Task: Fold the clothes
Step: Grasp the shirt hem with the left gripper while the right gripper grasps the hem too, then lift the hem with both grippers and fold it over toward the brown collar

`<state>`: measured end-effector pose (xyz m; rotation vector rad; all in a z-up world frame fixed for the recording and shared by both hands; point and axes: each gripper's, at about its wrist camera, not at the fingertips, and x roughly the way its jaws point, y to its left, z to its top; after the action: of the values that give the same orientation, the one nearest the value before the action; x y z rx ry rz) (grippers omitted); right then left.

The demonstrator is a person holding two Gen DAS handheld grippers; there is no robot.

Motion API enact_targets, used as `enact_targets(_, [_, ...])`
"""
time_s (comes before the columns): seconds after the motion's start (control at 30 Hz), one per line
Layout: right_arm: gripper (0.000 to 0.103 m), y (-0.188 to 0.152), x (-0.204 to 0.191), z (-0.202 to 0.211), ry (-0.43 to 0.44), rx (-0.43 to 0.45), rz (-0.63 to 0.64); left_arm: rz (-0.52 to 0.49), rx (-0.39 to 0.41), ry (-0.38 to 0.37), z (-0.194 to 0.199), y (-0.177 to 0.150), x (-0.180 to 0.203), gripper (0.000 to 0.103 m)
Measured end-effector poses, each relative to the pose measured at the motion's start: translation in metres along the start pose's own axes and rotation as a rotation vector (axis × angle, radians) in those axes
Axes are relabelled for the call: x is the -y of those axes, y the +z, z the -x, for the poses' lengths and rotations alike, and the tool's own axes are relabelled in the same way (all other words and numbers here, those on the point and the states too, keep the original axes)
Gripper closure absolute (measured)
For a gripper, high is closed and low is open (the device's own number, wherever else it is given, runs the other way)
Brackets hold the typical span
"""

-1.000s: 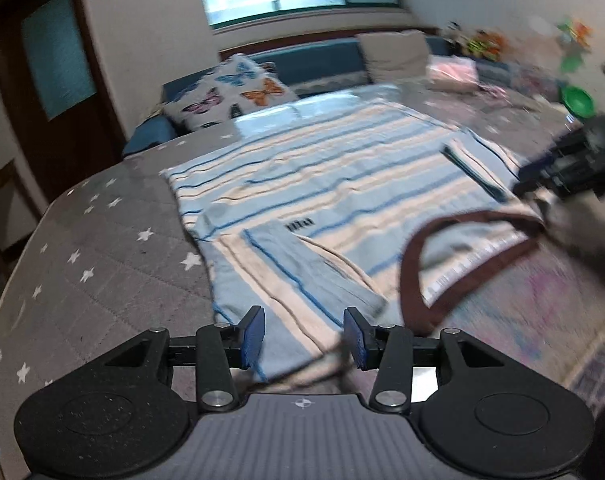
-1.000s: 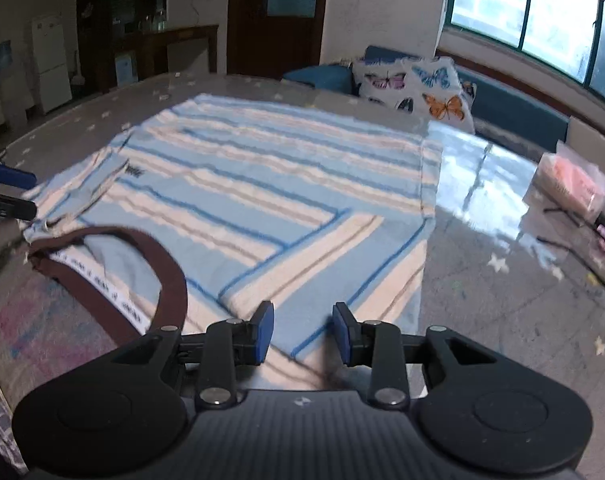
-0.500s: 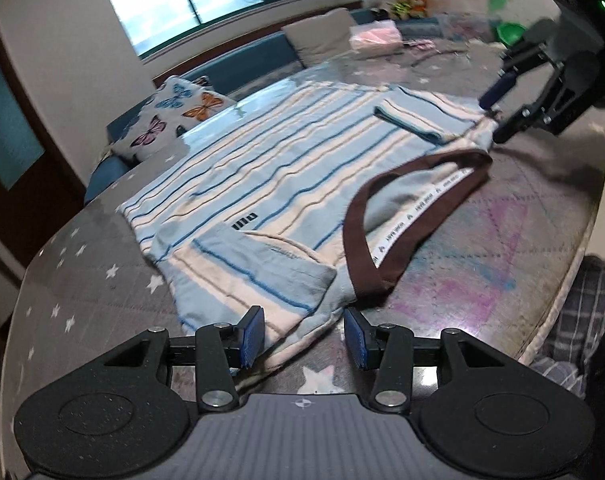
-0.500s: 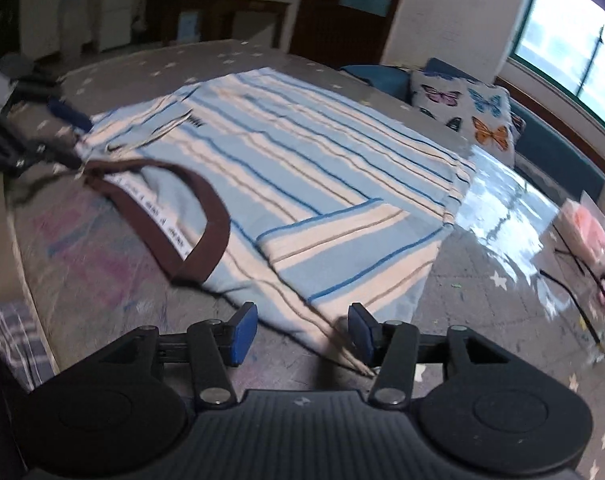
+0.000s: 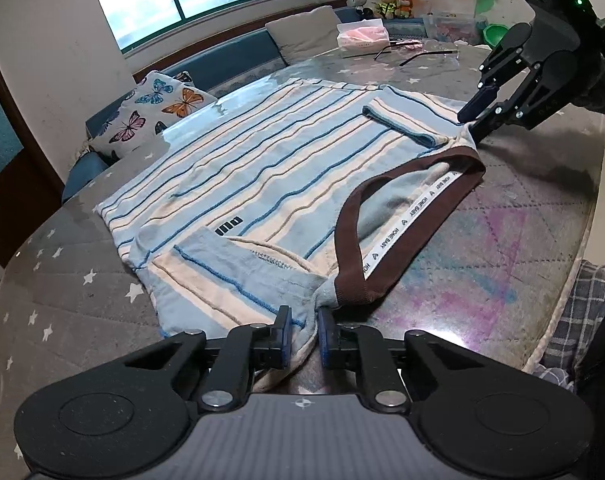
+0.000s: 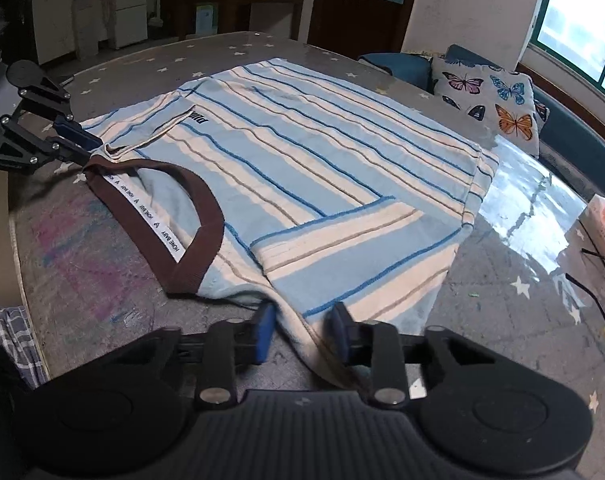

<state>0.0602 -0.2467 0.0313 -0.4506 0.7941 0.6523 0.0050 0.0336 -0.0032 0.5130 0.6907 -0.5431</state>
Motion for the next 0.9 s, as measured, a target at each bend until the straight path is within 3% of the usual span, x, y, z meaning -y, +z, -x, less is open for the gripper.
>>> enact_targets(0.03, [0.078,0.0,0.0,0.0,-0.003,0.0,0.005,-0.006,-0.003,0.008,0.0,0.0,0.0,0.084])
enact_targets(0.2, [0.093,0.001,-0.002,-0.002,-0.007,0.008,-0.015,-0.016,0.0,0.011,0.0,-0.001,0.002,0.083])
enact_targets(0.3, [0.096,0.001,-0.005,-0.001,-0.023,0.017,-0.014,0.008,0.006,0.015,-0.001,-0.001,0.001,0.093])
enact_targets(0.6, [0.098,0.001,-0.012,0.029,-0.053,0.094,-0.046,0.044,0.088,0.095,0.034,0.008,0.005,0.097])
enact_targets(0.9, [0.098,-0.018,-0.055,0.093,-0.03,0.137,-0.055,0.076,0.161,0.17,0.103,-0.001,0.029,0.097])
